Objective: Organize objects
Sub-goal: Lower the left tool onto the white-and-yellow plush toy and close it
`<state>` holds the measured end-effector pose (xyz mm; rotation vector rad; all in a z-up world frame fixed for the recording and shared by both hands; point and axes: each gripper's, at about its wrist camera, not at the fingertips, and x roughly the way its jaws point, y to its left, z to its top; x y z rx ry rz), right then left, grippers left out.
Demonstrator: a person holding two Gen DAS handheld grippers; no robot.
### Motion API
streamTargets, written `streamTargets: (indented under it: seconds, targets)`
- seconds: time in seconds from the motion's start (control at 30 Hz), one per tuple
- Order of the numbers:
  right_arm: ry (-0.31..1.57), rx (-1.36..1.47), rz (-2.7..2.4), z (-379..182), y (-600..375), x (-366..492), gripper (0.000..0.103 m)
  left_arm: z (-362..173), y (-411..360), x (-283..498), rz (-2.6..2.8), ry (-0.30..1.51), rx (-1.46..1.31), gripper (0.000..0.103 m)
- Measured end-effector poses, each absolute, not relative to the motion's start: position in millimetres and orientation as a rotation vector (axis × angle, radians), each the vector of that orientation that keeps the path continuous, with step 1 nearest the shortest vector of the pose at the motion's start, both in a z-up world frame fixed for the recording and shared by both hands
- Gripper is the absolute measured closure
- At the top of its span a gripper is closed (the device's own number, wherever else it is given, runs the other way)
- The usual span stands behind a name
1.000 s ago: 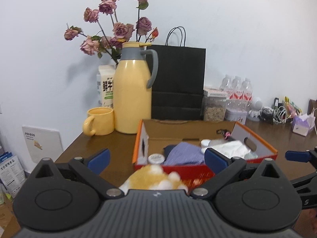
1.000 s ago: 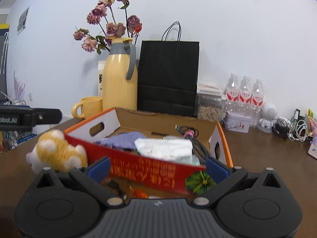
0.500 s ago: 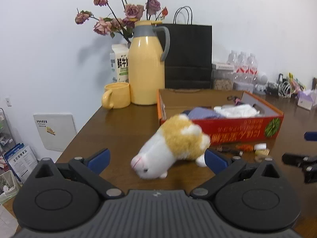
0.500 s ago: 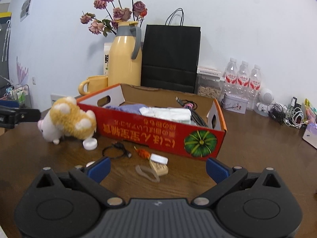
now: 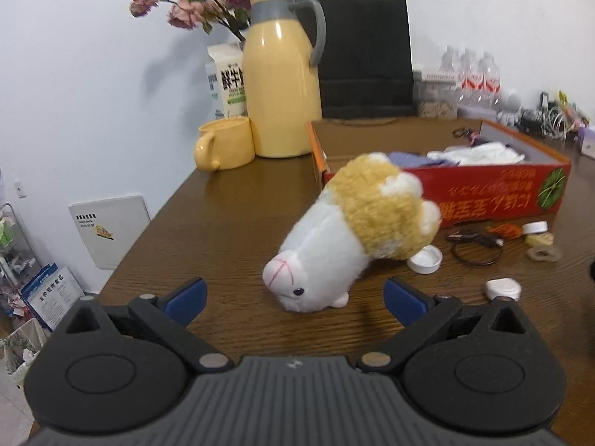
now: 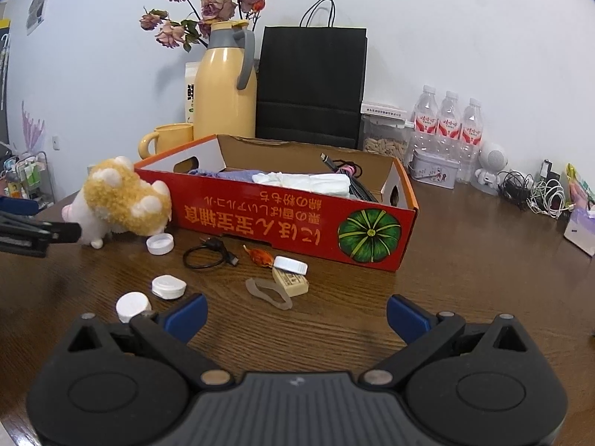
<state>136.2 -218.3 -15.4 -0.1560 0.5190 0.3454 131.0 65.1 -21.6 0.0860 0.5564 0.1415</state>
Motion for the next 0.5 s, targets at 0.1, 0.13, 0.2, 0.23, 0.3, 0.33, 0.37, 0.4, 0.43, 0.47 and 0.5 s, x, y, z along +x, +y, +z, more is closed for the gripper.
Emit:
streamTargets:
  seconds: [0.1,0.13,0.2,0.23,0.3,0.33,0.37,0.4,0.43,0.47,0.5]
  targets:
    - [0.523,-0.156,0.340,-16.0,-219.3,137.5,0.000,-26.8,66.5,144.2,0.098,0.552,0.108,0.000]
    - [0.524,-0.156,0.337,-16.3,-219.9,138.1,0.000,-28.7,65.9,148.0,0.075,0.546,0.120,0.000]
    - [0.527,-0.154,0.332,-17.3,-220.8,139.3,0.000,-30.7,62.8,153.0,0.049,0.538,0.149,0.000]
    - [0.528,-0.153,0.331,-17.8,-221.4,139.9,0.000,-31.2,60.7,155.0,0.036,0.526,0.169,0.000]
    - [0.531,-0.152,0.330,-18.8,-221.9,140.8,0.000,-31.1,58.1,156.8,0.016,0.505,0.199,0.000]
    - [0.533,-0.152,0.330,-19.3,-221.6,141.6,0.000,-30.4,57.2,157.6,0.001,0.494,0.209,0.000]
    - [0.534,-0.153,0.330,-19.9,-221.4,142.3,0.000,-30.2,56.5,158.0,-0.015,0.487,0.214,0.000]
    - [0.535,-0.152,0.330,-20.4,-221.2,143.0,0.000,-30.2,56.1,159.3,-0.032,0.484,0.218,0.000]
    - [0.536,-0.152,0.330,-21.1,-220.9,143.9,0.000,-30.5,55.6,161.3,-0.044,0.486,0.223,0.000]
    - [0.538,-0.152,0.329,-21.5,-220.7,144.7,0.000,-30.4,55.7,164.0,-0.050,0.486,0.228,0.000]
    - [0.539,-0.151,0.328,-22.0,-220.8,145.3,0.000,-31.0,55.8,166.3,-0.053,0.486,0.234,0.000]
